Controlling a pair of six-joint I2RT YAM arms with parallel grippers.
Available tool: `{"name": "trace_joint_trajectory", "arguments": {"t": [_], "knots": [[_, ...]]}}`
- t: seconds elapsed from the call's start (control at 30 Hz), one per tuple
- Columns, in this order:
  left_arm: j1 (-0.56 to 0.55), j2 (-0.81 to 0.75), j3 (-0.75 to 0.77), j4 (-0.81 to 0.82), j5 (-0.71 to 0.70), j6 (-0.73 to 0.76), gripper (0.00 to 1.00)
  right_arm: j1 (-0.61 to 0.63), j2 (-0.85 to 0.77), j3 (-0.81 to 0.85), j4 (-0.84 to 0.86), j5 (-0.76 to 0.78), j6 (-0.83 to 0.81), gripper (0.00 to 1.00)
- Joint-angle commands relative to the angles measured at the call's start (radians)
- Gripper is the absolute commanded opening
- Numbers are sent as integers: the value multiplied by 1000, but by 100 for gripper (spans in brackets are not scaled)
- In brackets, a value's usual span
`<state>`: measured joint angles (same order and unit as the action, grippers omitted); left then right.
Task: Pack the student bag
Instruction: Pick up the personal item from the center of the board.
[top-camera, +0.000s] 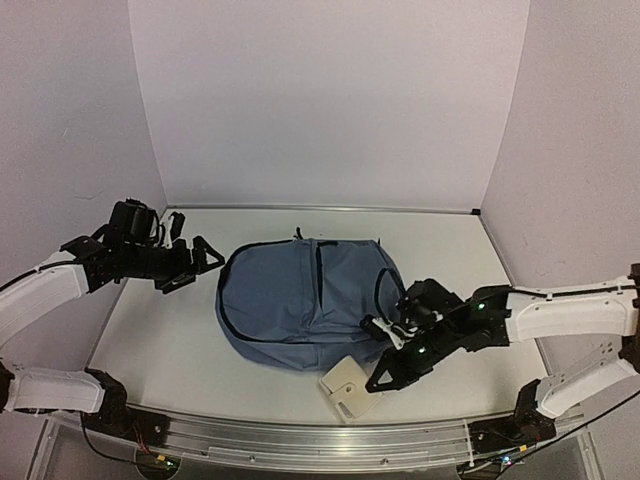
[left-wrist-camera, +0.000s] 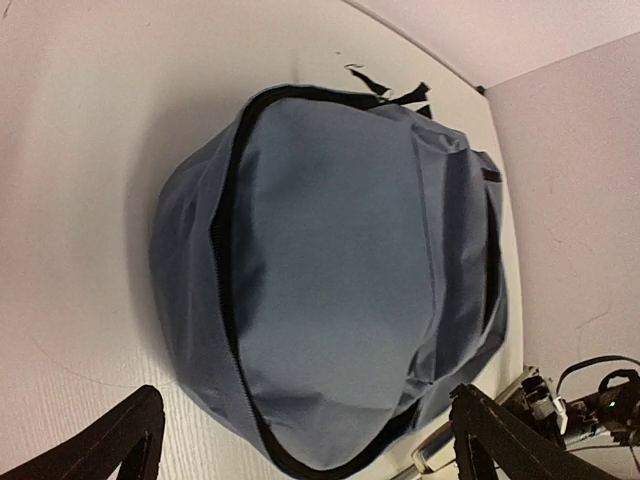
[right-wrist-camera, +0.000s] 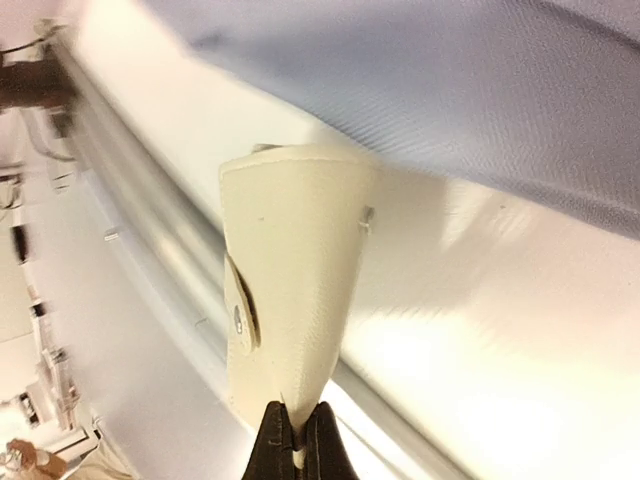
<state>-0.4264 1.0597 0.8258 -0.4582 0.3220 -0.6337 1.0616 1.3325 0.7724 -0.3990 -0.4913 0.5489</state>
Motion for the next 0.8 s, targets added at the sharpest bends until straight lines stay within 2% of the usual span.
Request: {"name": "trace_joint_trajectory", "arguments": {"t": [0.0,0.07,0.17,0.27,0.37,0.47,0.57,0.77], "knots": [[-40,-39,32,128,101,19,100,5,-184,149,0,-12,-26,0],[-96,-25,55,153,92,23,100,5,-191,210,2,61,-11,0],[-206,19,104,190,72,49,100,3,-160,299,13,265,55,0],[-265,57,108,314,144,41,100,3,-117,337,94,412,127,0],[-295,81,85,473,228,14,100,4,-99,309,273,429,166,0],[-310,112,83,543,269,-6,100,3,-83,276,436,410,180,0],[-316,145,84,576,283,-18,100,4,-51,286,500,396,175,0],[-320,208,91,655,320,-60,100,3,7,313,521,364,161,0]]}}
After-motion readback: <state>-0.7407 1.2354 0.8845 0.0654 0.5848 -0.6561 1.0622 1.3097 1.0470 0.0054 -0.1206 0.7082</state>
